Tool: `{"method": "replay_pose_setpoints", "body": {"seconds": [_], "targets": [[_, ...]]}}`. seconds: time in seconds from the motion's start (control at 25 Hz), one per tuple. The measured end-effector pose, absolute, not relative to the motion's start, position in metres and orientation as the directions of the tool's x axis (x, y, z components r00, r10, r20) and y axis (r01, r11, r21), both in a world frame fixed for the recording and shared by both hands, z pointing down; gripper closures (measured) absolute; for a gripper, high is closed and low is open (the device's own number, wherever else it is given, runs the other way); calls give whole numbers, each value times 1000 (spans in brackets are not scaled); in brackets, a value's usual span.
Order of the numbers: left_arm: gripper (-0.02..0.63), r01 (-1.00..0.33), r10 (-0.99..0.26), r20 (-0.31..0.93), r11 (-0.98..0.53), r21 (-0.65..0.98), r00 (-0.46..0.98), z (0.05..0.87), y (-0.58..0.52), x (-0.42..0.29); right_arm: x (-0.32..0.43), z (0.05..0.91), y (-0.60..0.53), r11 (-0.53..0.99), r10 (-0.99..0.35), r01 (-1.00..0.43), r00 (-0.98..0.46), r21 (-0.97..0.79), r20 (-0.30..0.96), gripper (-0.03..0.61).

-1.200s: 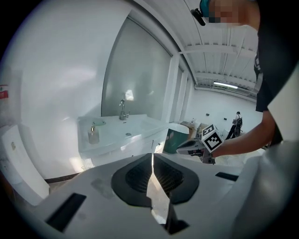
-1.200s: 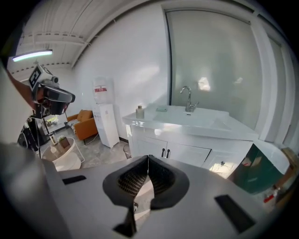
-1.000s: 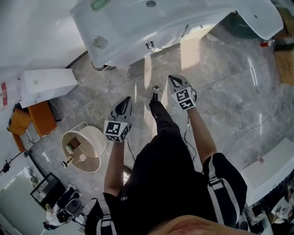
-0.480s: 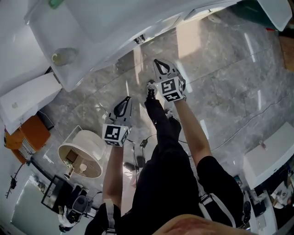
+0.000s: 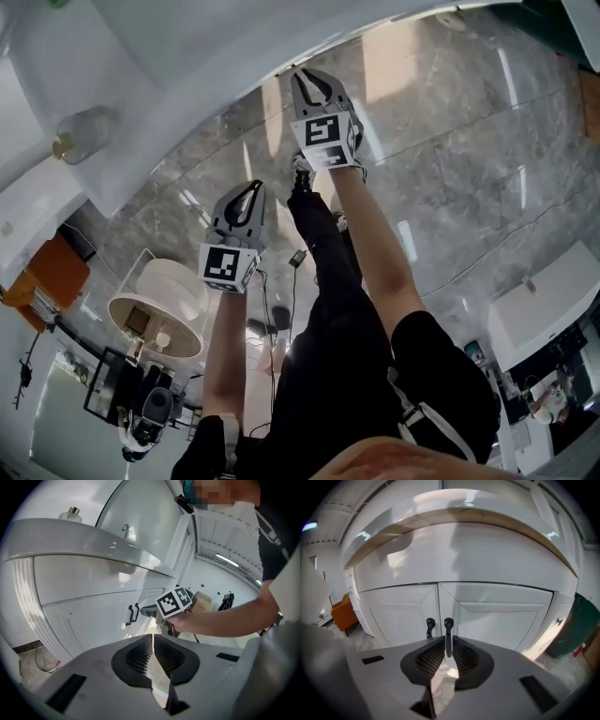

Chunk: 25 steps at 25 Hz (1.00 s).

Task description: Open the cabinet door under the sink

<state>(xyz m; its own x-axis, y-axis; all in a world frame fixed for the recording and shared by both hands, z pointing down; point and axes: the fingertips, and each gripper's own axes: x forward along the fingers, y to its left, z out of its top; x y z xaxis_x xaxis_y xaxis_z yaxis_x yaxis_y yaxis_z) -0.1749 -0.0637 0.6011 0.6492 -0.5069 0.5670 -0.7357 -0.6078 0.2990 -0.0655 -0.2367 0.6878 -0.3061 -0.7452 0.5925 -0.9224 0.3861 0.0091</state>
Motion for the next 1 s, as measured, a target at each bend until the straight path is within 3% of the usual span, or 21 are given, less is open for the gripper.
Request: {"method": "replay_pose_setpoints", "body": {"seconds": [0.48,1.0], "targets": [[594,-701,-456,574,-633,328,680,621,-68,-176,-76,704,-270,237,-777,-969,-146,70,613,471],[594,-726,-466,585,-588,356,664,625,-68,-166,-60,703,-243,154,-779,-988,-114,12,617,482]]}}
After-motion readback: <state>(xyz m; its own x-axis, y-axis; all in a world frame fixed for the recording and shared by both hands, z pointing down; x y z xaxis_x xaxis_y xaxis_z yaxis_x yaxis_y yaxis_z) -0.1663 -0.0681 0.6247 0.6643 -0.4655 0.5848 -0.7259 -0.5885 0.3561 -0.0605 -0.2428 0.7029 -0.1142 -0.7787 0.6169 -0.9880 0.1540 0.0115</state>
